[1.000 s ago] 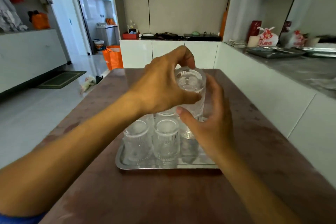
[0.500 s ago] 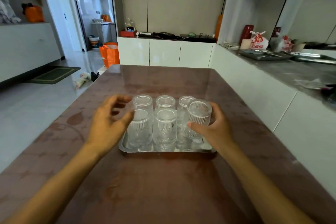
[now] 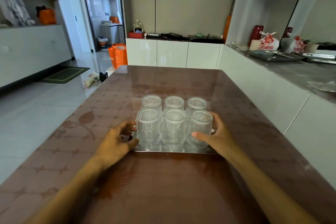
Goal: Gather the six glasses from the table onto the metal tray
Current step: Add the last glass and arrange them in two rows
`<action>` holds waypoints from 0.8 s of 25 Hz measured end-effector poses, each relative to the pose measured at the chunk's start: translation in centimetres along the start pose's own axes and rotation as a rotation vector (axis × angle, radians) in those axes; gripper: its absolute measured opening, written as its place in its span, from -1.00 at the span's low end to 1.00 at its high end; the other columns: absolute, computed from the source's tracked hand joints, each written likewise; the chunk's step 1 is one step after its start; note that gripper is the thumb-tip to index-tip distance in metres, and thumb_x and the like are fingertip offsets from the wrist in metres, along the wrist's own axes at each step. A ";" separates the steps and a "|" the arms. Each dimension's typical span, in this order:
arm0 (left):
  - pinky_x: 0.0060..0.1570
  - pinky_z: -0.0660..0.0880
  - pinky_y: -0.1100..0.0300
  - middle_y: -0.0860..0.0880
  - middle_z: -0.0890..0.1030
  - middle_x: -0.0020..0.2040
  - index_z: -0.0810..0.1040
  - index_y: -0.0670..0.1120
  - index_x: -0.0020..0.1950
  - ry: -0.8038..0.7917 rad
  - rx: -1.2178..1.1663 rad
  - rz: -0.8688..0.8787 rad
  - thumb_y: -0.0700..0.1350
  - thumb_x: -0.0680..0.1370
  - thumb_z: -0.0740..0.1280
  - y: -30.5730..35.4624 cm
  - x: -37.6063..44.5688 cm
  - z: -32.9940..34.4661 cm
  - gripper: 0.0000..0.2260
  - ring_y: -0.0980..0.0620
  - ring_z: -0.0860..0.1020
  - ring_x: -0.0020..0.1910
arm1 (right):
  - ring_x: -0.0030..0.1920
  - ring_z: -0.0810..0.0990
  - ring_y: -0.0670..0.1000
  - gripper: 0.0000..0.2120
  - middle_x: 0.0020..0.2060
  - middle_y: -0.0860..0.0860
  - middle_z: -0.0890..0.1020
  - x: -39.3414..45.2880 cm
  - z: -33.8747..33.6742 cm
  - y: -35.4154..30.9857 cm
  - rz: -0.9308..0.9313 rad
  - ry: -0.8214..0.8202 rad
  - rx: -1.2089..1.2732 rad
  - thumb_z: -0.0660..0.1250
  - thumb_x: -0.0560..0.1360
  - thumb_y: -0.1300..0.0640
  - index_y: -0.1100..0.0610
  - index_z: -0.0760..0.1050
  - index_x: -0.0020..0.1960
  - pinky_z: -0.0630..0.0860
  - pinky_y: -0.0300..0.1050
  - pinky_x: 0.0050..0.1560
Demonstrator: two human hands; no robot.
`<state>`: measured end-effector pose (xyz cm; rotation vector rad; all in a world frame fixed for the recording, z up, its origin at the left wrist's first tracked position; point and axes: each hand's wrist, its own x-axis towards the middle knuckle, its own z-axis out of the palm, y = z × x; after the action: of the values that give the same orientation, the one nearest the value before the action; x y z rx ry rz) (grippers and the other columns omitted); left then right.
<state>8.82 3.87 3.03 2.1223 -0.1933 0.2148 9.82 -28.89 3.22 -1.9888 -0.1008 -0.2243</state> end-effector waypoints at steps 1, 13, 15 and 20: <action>-0.05 0.43 0.41 0.18 0.61 0.03 0.51 0.12 0.17 -0.018 0.019 -0.004 -0.20 0.45 0.51 -0.3 0.2 -0.5 -0.62 0.23 0.58 0.04 | 0.12 0.58 -0.14 -0.15 0.17 -0.22 0.57 0.0 -1.0 0.2 0.016 -0.078 0.002 0.62 0.11 -0.18 -0.25 0.36 0.33 0.60 -0.20 -0.07; 0.42 0.32 0.00 0.03 0.33 0.52 0.13 0.14 0.58 -0.601 0.245 -0.207 -0.12 0.36 0.59 1.5 6.9 -4.2 -0.07 -0.10 0.27 0.52 | 0.51 0.25 -0.03 -0.05 0.50 -0.11 0.34 6.7 -6.5 1.2 0.090 -0.682 -0.312 0.58 0.37 0.26 -0.05 0.13 0.58 0.20 0.09 0.50; 0.45 0.27 0.03 -0.04 0.29 0.57 0.18 0.06 0.58 -0.583 0.252 -0.199 -0.13 0.36 0.59 1.6 7.3 -4.1 -0.10 -0.12 0.27 0.54 | 0.52 0.23 -0.01 -0.04 0.51 -0.08 0.34 7.2 -6.8 1.3 0.111 -0.694 -0.302 0.60 0.37 0.24 -0.01 0.11 0.59 0.16 0.12 0.51; 0.27 0.31 0.24 0.00 0.30 0.55 0.23 0.05 0.56 -0.598 0.203 -0.206 -0.13 0.36 0.59 0.5 8.0 -3.6 -0.14 -0.11 0.29 0.52 | 0.50 0.24 -0.03 0.01 0.51 -0.12 0.33 7.7 -6.4 1.5 0.101 -0.669 -0.358 0.64 0.32 0.15 -0.07 0.12 0.59 0.19 0.10 0.49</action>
<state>16.17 6.23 7.18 2.3388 -0.3077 -0.5504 16.89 -35.59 6.09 -2.3440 -0.4085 0.5309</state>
